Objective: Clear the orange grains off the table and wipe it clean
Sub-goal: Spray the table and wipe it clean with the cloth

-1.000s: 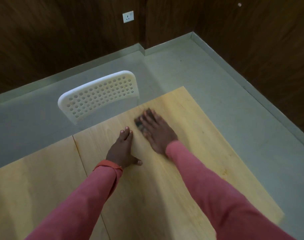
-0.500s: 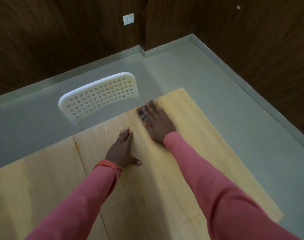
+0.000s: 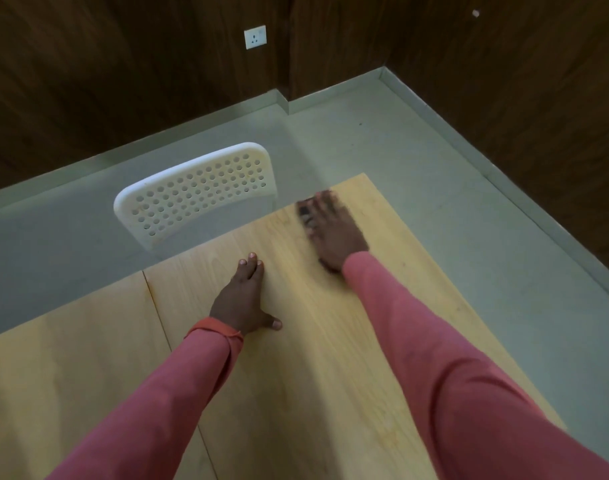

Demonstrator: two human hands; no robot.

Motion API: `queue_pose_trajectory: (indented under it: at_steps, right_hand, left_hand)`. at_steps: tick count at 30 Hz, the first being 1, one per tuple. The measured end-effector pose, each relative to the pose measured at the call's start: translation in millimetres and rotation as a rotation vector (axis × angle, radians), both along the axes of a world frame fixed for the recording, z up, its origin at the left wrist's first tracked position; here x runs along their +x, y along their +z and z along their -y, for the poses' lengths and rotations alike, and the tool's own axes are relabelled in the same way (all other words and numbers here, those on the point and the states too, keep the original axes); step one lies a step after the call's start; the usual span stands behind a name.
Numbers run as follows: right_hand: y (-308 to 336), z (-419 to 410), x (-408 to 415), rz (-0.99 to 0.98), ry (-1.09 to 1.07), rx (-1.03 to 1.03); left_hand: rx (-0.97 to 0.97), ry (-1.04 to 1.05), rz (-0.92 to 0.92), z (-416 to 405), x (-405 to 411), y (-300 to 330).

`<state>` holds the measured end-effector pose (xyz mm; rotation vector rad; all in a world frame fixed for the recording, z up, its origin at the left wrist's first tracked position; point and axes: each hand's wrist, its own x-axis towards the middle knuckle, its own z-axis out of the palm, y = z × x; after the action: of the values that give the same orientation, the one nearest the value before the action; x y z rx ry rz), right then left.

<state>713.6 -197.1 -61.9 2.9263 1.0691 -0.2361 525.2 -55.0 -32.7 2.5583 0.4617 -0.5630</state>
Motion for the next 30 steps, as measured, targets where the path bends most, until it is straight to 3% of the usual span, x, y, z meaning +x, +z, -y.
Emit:
queue_pose_trajectory:
  at_steps: [4,8,10,12,15,17,21,25,28,30]
  right_hand:
    - [0.9,51.1,-104.7,-0.054,0.266,0.061]
    - [-5.6,145.6,-75.7,-0.010,-0.041,0.117]
    - [-6.3,144.3,-22.2,-0.049,-0.239,0.078]
    - [-4.1,111.8,22.6,-0.058,-0.289,0.062]
    - [-8.8,31.9,42.7,-0.033,-0.157,0.068]
    - [-7.4,-10.8,10.1,-0.007,0.029,0.063]
    - [-1.0,31.8,-82.5,-0.069,0.356,0.099]
    - [-8.9,107.6,-59.0,-0.048,0.110,0.103]
    - [-4.1,67.1,-15.1,-0.031,-0.098,0.067]
    - [-3.4,16.5,-2.0,-0.027,-0.068,0.056]
  left_hand:
    - [-0.012,0.000,0.005,-0.5,-1.0,-0.9]
    - [-0.031,0.005,0.005,-0.4,-0.7,-0.4]
    - [-0.026,0.008,0.005,-0.7,-0.5,-0.8]
    - [-0.014,0.004,0.003,-0.2,0.5,-1.7]
    - [0.009,-0.013,0.007,-0.1,2.6,-0.7]
    - [0.009,-0.014,0.007,-0.3,1.2,-0.1]
    - [-0.022,0.006,0.019,-1.7,-2.9,-1.0]
    - [-0.042,0.032,0.036,-2.7,-6.7,-0.9]
    - [-0.025,0.072,0.057,-1.0,-16.0,-0.2]
    - [-0.001,0.096,0.067,-1.6,-25.9,2.3]
